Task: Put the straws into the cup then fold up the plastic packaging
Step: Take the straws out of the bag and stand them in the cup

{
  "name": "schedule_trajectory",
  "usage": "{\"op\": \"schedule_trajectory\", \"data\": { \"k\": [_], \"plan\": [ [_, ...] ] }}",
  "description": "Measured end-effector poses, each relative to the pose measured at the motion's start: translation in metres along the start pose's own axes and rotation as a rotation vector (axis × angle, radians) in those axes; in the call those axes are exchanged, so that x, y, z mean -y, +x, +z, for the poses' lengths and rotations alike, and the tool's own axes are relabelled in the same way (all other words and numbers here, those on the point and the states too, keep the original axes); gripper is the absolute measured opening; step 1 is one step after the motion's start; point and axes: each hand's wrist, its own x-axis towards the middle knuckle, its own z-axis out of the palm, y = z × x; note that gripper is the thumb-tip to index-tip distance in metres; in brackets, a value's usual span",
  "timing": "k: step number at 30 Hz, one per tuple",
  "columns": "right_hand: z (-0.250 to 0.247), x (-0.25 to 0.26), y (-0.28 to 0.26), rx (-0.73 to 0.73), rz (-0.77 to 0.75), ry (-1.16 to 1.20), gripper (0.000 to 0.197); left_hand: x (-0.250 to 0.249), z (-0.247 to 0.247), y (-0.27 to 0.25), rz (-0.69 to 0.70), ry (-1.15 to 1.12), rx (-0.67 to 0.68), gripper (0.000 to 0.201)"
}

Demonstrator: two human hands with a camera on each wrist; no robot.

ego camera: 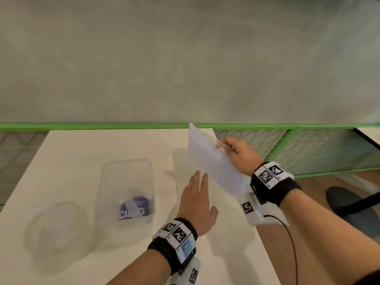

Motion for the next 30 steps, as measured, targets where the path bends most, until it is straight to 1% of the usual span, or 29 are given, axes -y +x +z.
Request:
{"op": "schedule_trajectory", "data": {
  "k": [2,4,6,8,10,11,13,14,15,16,18,20,22,25,26,28,30],
  "plan": [
    [-0.009,0.023,-0.034,0.019,-0.044,-0.059,0.018,0.008,-0.010,-0.030,0.030,-0.112,-0.072,0.086],
    [-0.015,0.041,-0.070,-0.005,-0.140,-0.175,0.007,0.019,-0.022,-0.061,0.058,-0.230,-0.149,0.087],
    [-0.014,0.058,-0.105,-0.043,-0.218,-0.199,0.016,0.032,-0.034,-0.092,0.064,-0.379,-0.237,0.088],
    [-0.004,0.074,-0.134,-0.046,-0.223,-0.133,0.019,0.044,-0.047,-0.125,0.073,-0.531,-0.332,0.087],
    [0.015,0.092,-0.159,-0.003,-0.243,-0.049,0.013,0.054,-0.059,-0.159,0.091,-0.605,-0.371,0.074],
    [0.025,0.100,-0.170,0.021,-0.258,-0.004,0.011,0.059,-0.064,-0.175,0.103,-0.624,-0.361,0.063],
    [0.045,0.116,-0.186,0.068,-0.291,0.059,0.006,0.071,-0.072,-0.203,0.111,-0.687,-0.327,0.033],
    [0.055,0.121,-0.192,0.084,-0.309,0.078,0.007,0.077,-0.075,-0.215,0.096,-0.740,-0.314,0.023],
    [0.064,0.125,-0.196,0.098,-0.331,0.092,0.009,0.084,-0.079,-0.225,0.082,-0.793,-0.306,0.017],
    [0.074,0.130,-0.198,0.110,-0.353,0.100,0.009,0.092,-0.083,-0.234,0.077,-0.826,-0.310,0.016],
    [0.094,0.139,-0.198,0.133,-0.396,0.112,0.009,0.106,-0.089,-0.249,0.064,-0.837,-0.330,0.017],
    [0.117,0.146,-0.196,0.163,-0.418,0.146,0.011,0.122,-0.094,-0.261,0.025,-0.836,-0.353,0.013],
    [0.147,0.148,-0.194,0.202,-0.435,0.156,0.016,0.143,-0.090,-0.270,-0.046,-0.813,-0.384,0.012],
    [0.209,0.133,-0.189,0.266,-0.397,0.117,0.016,0.183,-0.067,-0.272,-0.174,-0.729,-0.414,0.013],
    [0.231,0.124,-0.187,0.285,-0.381,0.096,0.018,0.196,-0.055,-0.270,-0.210,-0.679,-0.416,0.016],
    [0.263,0.106,-0.185,0.325,-0.353,0.074,0.024,0.215,-0.031,-0.264,-0.264,-0.585,-0.403,0.032],
    [0.278,0.094,-0.181,0.355,-0.347,0.050,0.031,0.223,-0.015,-0.256,-0.295,-0.546,-0.408,0.038]
  ]
}}
